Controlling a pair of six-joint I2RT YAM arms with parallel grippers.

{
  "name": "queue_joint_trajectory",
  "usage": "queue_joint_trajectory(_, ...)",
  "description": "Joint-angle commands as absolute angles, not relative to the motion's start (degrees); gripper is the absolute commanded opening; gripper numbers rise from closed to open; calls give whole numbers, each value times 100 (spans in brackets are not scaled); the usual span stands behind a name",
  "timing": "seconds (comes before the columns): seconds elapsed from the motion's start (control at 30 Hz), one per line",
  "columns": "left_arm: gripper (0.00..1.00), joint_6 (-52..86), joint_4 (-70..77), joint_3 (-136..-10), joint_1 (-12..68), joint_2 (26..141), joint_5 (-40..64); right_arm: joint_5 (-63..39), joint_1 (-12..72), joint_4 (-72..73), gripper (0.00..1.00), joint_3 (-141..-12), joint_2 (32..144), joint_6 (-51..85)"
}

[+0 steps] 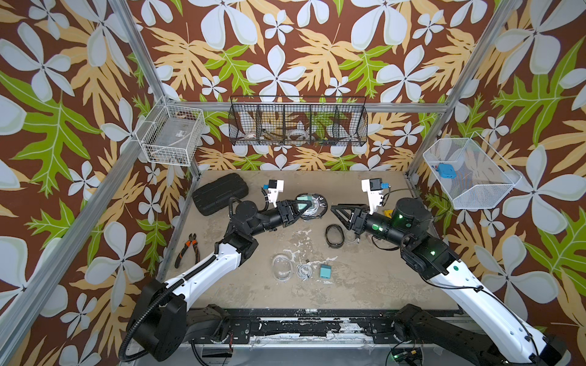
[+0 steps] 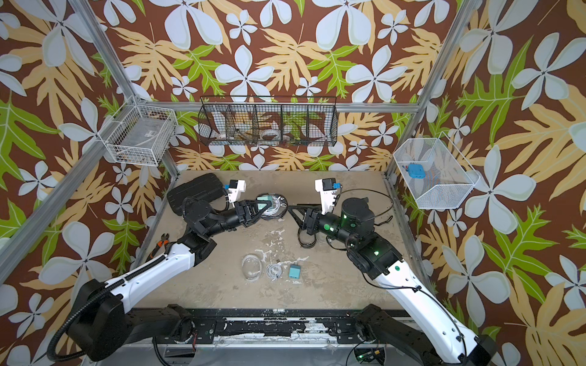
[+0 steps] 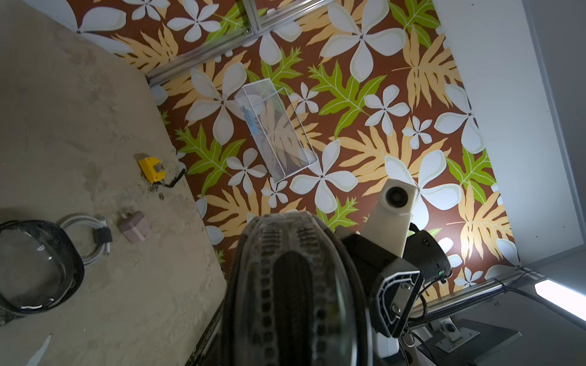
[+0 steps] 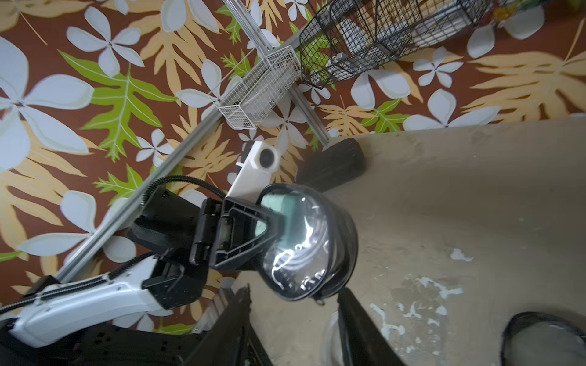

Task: Pack away charging kits
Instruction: Adjust the storage bag, then zip the zipper on the storage bag.

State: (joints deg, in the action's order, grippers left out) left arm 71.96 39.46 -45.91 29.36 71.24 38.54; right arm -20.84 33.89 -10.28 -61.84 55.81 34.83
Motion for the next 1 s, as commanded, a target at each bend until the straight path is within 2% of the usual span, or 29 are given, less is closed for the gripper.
queue_joint_trajectory(0.0,20,7425,3498,-4654,2922,6927,4066,-1794,3584,-1714,44,-6452,5737,2098)
queue_joint_trajectory(0.2,20,7809,3425,-4650,2927,6820,3850,-1597,4231,-1664,42,-6510,5875,1704)
queue_joint_trajectory(0.57,21,8077,3496,-4656,2927,6943,3867,-1582,4262,-1775,33,-6284,5770,1543)
queue_joint_trajectory(0.97,22,8121,3489,-4738,2927,7005,3903,-1590,4260,-1635,36,-6447,6192,1428)
